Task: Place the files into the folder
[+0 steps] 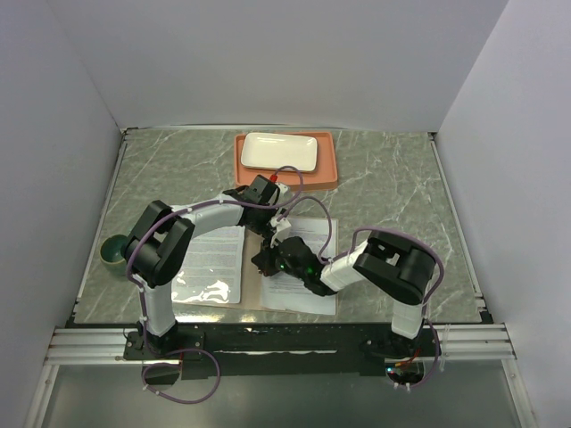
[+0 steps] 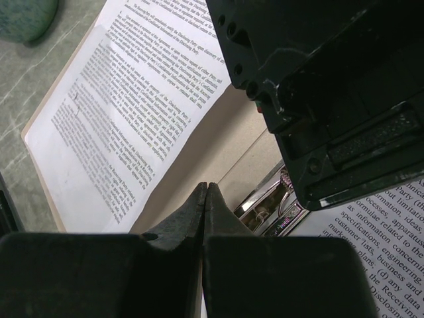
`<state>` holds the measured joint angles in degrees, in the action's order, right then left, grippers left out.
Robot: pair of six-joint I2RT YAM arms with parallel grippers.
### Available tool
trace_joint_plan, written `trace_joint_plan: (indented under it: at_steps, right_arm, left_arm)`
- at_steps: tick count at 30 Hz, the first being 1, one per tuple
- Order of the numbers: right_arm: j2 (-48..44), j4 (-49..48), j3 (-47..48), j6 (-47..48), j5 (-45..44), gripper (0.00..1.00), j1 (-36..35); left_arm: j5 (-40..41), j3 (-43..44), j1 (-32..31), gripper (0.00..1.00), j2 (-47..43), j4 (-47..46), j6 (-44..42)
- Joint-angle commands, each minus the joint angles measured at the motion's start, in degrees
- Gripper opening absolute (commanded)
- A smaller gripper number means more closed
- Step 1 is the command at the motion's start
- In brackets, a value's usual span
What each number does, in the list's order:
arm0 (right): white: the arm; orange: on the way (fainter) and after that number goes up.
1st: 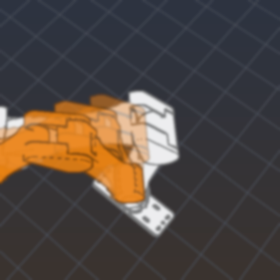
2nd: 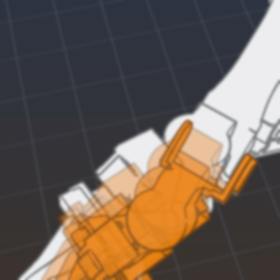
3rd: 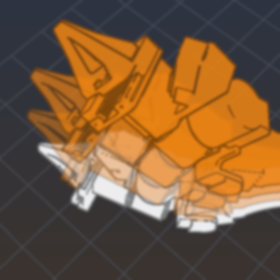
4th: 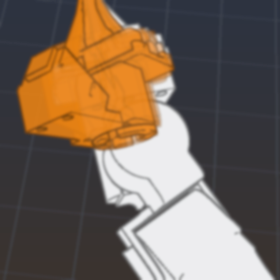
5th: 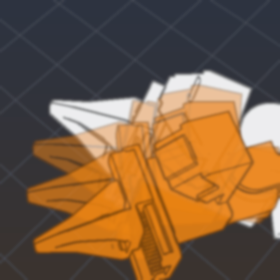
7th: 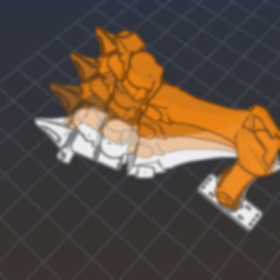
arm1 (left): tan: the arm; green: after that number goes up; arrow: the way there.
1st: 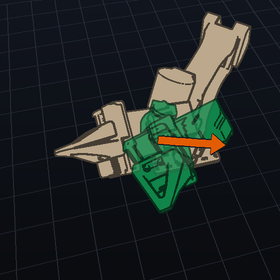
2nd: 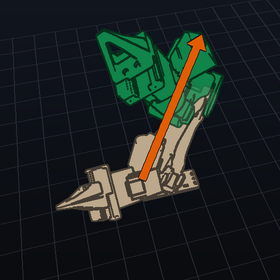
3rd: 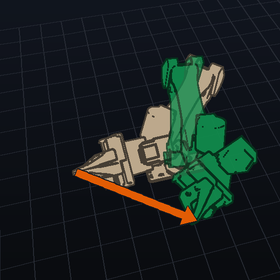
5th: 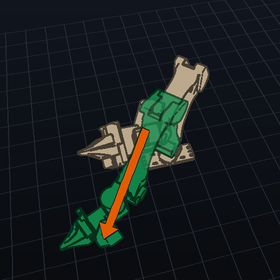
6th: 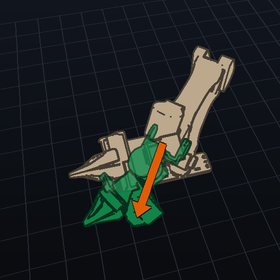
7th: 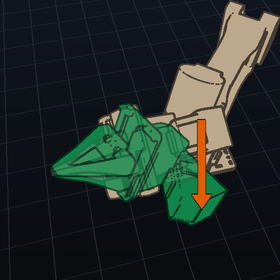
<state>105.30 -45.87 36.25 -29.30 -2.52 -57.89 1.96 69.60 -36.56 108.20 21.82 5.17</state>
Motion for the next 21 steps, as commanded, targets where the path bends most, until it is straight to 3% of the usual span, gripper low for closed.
trace_joint_plan:
  at_steps: [1,21]
  right_arm:
    - [5.97,18.54,-5.4,3.02,-1.87,0.0,-0.47]
    - [6.15,19.76,-7.86,0.47,-4.95,0.0,-1.09]
  left_arm:
    - [1.56,-2.45,0.96,0.81,1.48,4.89,-1.3]
    - [1.47,-3.24,1.14,0.82,0.34,4.72,-1.13]
